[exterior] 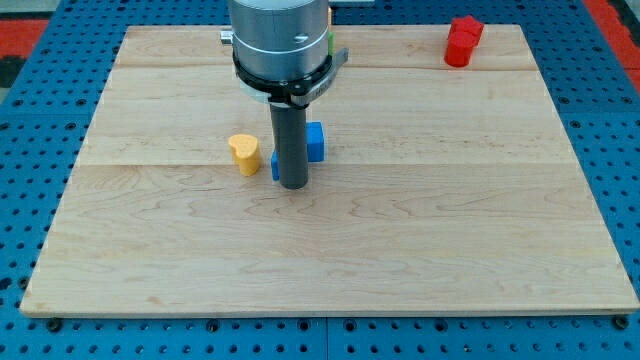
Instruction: Push the yellow heart to the center
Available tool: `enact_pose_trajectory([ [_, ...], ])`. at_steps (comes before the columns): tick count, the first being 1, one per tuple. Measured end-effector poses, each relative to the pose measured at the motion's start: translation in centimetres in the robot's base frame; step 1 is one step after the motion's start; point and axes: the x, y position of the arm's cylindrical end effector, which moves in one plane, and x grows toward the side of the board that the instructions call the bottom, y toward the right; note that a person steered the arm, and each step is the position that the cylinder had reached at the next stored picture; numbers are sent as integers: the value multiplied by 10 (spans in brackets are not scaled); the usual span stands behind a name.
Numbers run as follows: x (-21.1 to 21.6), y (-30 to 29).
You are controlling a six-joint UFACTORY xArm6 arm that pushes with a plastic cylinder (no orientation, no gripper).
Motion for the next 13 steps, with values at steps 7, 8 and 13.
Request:
enact_pose_trajectory([
  [7, 0, -33],
  [8, -3, -47],
  [13, -49, -79],
])
